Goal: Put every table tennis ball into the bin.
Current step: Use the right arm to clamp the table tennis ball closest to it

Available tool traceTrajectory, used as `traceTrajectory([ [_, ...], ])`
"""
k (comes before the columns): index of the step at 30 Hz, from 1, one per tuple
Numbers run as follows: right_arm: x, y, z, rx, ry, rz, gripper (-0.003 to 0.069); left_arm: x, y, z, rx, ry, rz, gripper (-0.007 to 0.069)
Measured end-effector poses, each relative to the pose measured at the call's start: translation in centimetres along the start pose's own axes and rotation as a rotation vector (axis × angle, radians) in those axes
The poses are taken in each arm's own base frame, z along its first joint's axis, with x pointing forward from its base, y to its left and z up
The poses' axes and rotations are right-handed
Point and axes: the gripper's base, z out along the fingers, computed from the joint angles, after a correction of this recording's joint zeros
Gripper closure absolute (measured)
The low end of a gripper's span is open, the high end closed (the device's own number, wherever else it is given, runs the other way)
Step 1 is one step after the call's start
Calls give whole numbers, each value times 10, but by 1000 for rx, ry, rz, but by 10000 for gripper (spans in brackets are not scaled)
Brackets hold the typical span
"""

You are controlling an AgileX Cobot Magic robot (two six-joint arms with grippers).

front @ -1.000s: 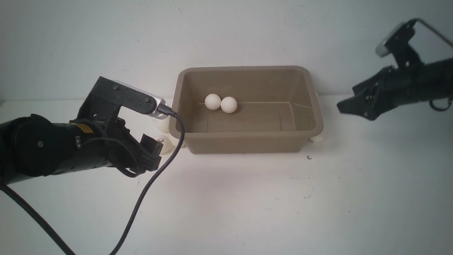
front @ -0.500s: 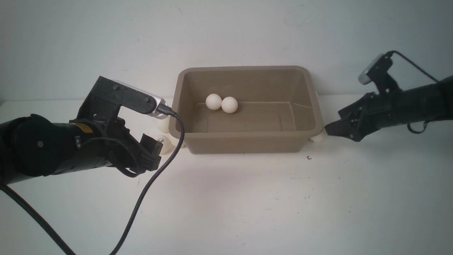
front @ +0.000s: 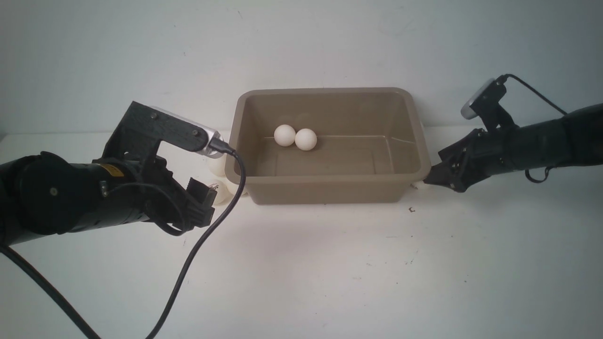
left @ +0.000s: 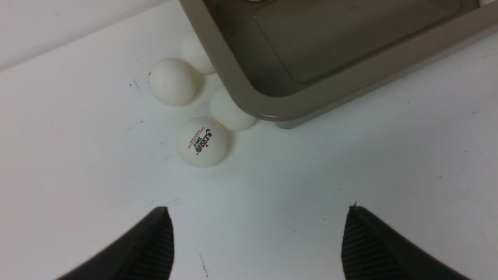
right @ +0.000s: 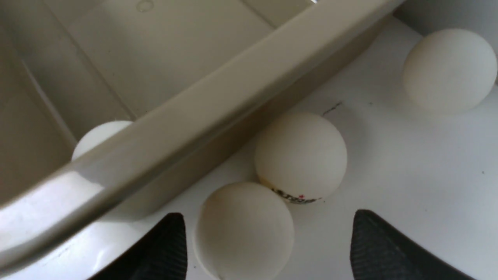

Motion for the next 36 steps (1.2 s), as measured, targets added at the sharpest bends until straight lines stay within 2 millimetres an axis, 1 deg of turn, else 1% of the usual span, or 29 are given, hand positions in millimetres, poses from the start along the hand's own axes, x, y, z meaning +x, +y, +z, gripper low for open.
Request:
traceTrajectory([
  [4, 7, 0, 6, -15, 5, 16, 149, 0, 0, 0, 0, 0, 0, 104],
  [14, 10, 3, 16, -26, -6, 38, 153, 0, 0, 0, 0, 0, 0, 104],
  [17, 13, 3, 18, -27, -8, 55, 190, 0, 0, 0, 0, 0, 0, 104],
  [21, 12, 1, 19, -16, -29, 89, 307, 0, 0, 0, 0, 0, 0, 104],
  [27, 13, -2, 15, -12, -32, 75, 302, 0, 0, 0, 0, 0, 0, 104],
  [30, 8, -11, -6, 13, -32, 39, 302, 0, 0, 0, 0, 0, 0, 104],
  [32, 2, -20, -29, 47, -51, 33, 302, 0, 0, 0, 0, 0, 0, 104],
  [33, 1, -20, -31, 48, -52, 30, 302, 0, 0, 0, 0, 0, 0, 104],
  [34, -3, -26, -49, 69, -73, 28, 302, 0, 0, 0, 0, 0, 0, 104],
  [36, -11, -29, -65, 87, -102, 21, 302, 0, 0, 0, 0, 0, 0, 104],
])
